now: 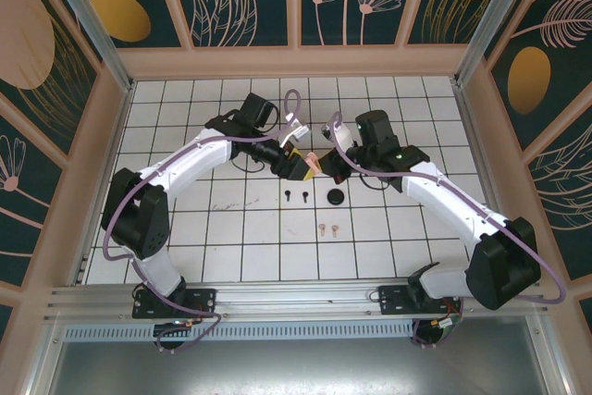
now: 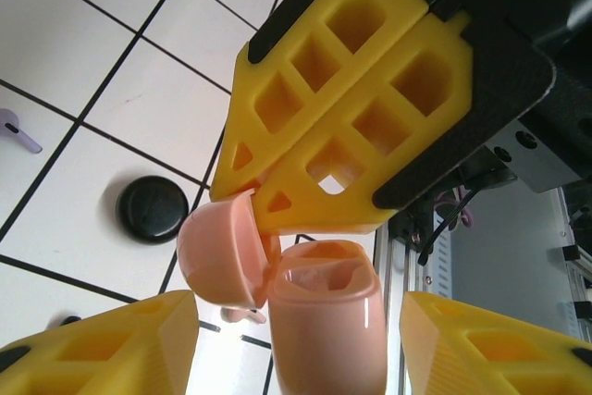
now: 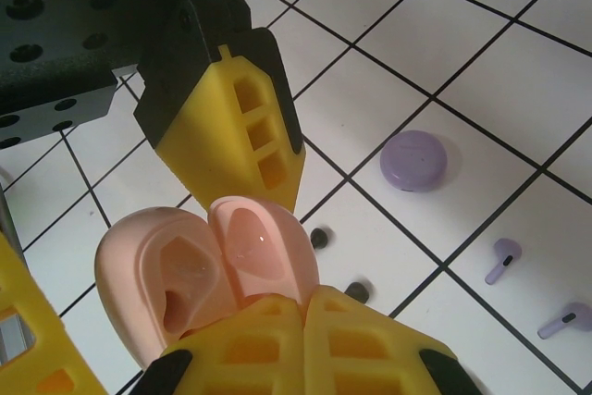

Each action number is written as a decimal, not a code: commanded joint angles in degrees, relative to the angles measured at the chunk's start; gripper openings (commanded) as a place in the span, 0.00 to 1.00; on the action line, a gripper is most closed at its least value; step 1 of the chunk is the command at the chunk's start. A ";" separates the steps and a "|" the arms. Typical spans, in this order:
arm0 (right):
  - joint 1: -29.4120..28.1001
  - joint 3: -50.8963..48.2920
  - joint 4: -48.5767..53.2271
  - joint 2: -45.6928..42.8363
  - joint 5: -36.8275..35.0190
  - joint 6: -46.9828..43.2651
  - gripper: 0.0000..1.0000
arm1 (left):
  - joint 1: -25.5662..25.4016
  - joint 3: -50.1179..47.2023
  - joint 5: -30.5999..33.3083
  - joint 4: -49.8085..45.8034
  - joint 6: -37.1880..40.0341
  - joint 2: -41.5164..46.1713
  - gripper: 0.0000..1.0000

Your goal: Insert wireless bluetooth earbuds into charging case

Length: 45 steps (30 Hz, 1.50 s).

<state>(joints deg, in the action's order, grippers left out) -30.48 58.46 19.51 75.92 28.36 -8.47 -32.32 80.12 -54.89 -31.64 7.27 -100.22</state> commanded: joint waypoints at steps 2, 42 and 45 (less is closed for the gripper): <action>-0.46 1.42 -1.23 -0.04 0.82 0.29 0.00 | -0.16 1.33 -1.44 1.39 -0.53 1.70 0.59; -4.22 -9.42 10.29 -16.95 -21.63 33.10 0.63 | 0.10 -28.15 20.30 44.08 -21.68 22.68 0.00; -7.68 -11.46 10.13 -16.78 -24.39 39.04 0.63 | 0.06 -30.22 22.61 46.64 -21.01 24.60 0.00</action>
<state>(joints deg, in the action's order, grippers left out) -36.12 48.49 28.03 59.94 8.08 21.82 -32.25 51.44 -36.93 8.49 -12.80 -77.60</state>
